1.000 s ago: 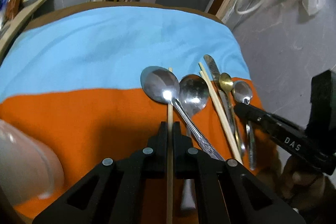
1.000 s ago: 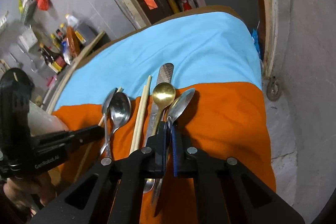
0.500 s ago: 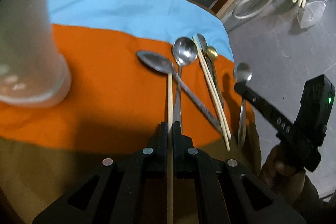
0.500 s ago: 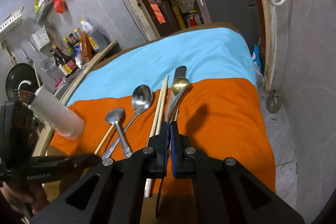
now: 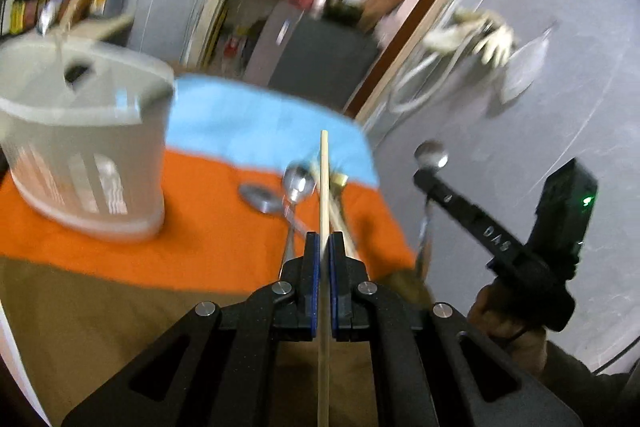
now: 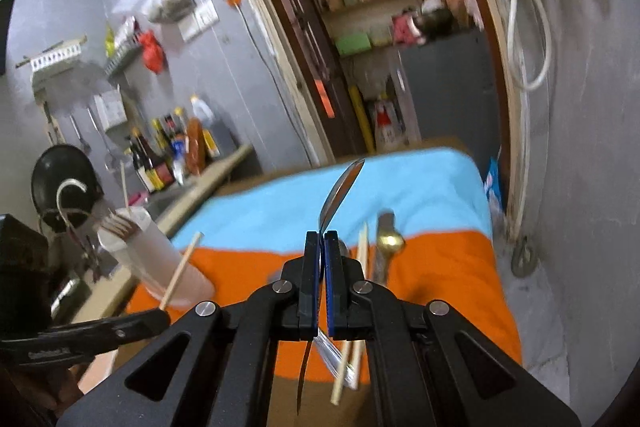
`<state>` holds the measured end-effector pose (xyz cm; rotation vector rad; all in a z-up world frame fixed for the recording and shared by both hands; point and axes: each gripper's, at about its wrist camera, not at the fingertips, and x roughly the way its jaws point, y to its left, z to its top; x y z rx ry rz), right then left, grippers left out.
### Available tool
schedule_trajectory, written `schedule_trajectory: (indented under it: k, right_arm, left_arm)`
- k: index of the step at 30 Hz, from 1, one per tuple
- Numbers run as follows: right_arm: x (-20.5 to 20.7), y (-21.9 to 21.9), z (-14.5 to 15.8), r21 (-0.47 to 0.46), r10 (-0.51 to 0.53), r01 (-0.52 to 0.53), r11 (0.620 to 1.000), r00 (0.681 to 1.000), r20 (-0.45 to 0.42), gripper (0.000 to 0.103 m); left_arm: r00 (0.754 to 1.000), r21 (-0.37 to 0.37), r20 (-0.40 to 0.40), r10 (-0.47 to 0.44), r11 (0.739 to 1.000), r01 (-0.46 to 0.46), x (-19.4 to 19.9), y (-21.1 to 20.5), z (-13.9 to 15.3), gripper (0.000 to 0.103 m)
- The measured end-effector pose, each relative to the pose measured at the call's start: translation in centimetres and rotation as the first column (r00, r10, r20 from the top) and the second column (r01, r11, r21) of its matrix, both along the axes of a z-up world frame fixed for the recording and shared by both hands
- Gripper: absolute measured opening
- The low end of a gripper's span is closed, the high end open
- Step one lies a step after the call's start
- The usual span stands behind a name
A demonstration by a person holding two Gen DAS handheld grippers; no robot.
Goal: Organize utensils
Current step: 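Lift the spoon with the right tool while the left tool lifts the chopstick over the holder, then lower the spoon into the holder and open the right tool while the left releases the chopstick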
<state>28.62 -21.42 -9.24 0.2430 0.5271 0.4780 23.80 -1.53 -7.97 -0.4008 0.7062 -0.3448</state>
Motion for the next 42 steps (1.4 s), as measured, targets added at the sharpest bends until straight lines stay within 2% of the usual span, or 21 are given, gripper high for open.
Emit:
schedule_trajectory:
  k: [5, 9, 12, 16, 23, 27, 31, 35, 39, 42]
  right_arm:
    - [-0.3, 1.5, 3.0, 0.037, 0.011, -0.014, 0.999, 0.997, 0.081, 0.001]
    - [-0.1, 4.1, 5.7, 0.095, 0.045, -0.061, 0.994, 0.986, 0.162, 0.001]
    - [0.1, 7.0, 7.5, 0.137, 0.072, -0.105, 0.985, 0.971, 0.228, 0.001]
    - [0.3, 10.7, 9.4, 0.195, 0.086, -0.148, 0.97, 0.952, 0.293, 0.001]
    - [-0.2, 16.3, 10.3, 0.285, 0.02, -0.13, 0.95, 0.933, 0.359, 0.001]
    - [-0.7, 19.1, 9.1, 0.262, -0.038, -0.071, 0.962, 0.92, 0.391, 0.001]
    - [-1.2, 21.1, 7.8, 0.188, -0.034, -0.052, 0.981, 0.904, 0.427, 0.001]
    - [-1.6, 22.5, 5.7, 0.085, -0.008, -0.034, 0.996, 0.894, 0.448, 0.001]
    - [-1.5, 23.7, 3.7, -0.006, 0.023, -0.023, 1.0, 0.897, 0.441, 0.001]
    - [-1.5, 24.1, 3.1, -0.04, 0.032, -0.015, 0.999, 0.893, 0.449, 0.001]
  left_arm:
    - [0.993, -0.011, 0.111, 0.05, 0.999, -0.049, 0.1, 2.1, 3.2, 0.002]
    - [0.972, -0.037, 0.196, 0.13, 0.991, -0.126, 0.6, 5.7, 5.9, 0.002]
    - [0.95, -0.067, 0.241, 0.197, 0.98, -0.186, 1.3, 9.2, 7.4, 0.002]
    - [0.909, -0.105, 0.306, 0.283, 0.959, -0.264, 1.6, 15.3, 8.4, 0.002]
    - [0.84, -0.185, 0.36, 0.406, 0.913, -0.363, 3.7, 23.8, 6.8, 0.002]
    - [0.813, -0.23, 0.385, 0.437, 0.899, -0.374, 4.7, 26.3, 5.2, 0.002]
    - [0.797, -0.245, 0.4, 0.452, 0.891, -0.382, 5.1, 26.9, 4.1, 0.002]
    - [0.779, -0.217, 0.441, 0.445, 0.895, -0.389, 4.5, 25.6, 3.2, 0.002]
    - [0.776, -0.167, 0.465, 0.426, 0.903, -0.395, 4.2, 24.6, 2.0, 0.002]
    - [0.773, -0.139, 0.484, 0.411, 0.908, -0.395, 4.1, 24.2, 1.7, 0.002]
